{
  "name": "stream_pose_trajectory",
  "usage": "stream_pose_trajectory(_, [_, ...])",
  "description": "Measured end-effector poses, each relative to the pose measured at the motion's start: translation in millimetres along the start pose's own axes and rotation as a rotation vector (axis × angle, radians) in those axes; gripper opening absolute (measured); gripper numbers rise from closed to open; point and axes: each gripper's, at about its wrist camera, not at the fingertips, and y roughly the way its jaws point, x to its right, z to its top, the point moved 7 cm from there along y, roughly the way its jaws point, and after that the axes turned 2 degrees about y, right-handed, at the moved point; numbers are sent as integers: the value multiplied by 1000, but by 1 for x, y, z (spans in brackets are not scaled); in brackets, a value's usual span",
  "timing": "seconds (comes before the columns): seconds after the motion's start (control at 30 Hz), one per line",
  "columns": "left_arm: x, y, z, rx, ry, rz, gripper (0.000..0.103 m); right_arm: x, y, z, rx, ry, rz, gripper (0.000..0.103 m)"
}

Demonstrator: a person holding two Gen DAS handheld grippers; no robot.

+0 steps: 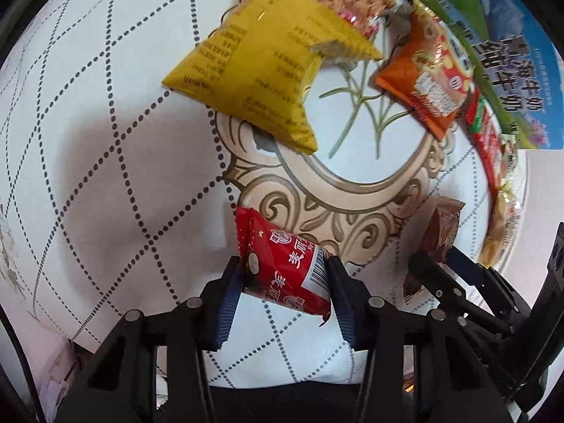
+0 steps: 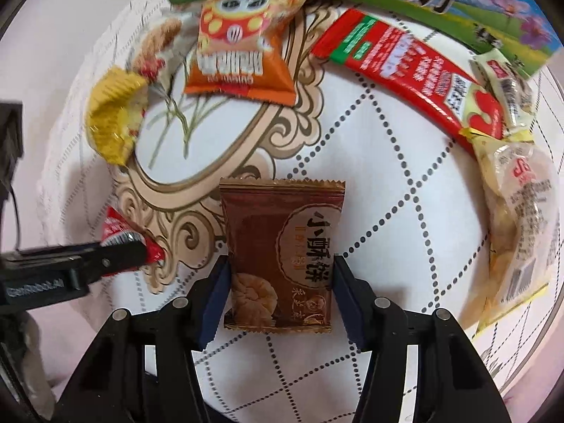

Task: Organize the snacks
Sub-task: 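Carry red and brown packets into the box and open both tools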

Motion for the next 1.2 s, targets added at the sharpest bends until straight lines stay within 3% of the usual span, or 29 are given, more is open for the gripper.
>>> stream_pose_trajectory(0.23, [37, -55, -2, 90, 47, -77, 45, 3, -55, 13, 90, 57, 95, 59])
stream_pose_trajectory(0.33, [76, -94, 9, 154, 106, -125, 45, 5, -91, 24, 151, 69, 130, 59])
stream_pose_trajectory(0.43, [100, -136, 63, 200, 172, -167, 45, 15, -129, 42, 221, 80, 157, 59])
stream_pose_trajectory(0.53, [126, -168, 97, 235, 231, -190, 45, 29, -169, 69, 290, 95, 173, 59])
stream_pose_trajectory(0.67, [165, -199, 156, 278, 317, -156, 45, 55, -207, 112, 371, 105, 135, 59])
stream_pose_trajectory(0.77, [195, -202, 193, 270, 362, -125, 45, 87, -224, 147, 396, 127, 82, 59])
stream_pose_trajectory(0.97, [230, -162, 258, 176, 397, -48, 45, 142, -200, 211, 300, 167, 14, 59])
stream_pose_trajectory(1.2, [239, -112, 282, 76, 429, 46, 45, 177, -154, 244, 183, 185, -25, 59])
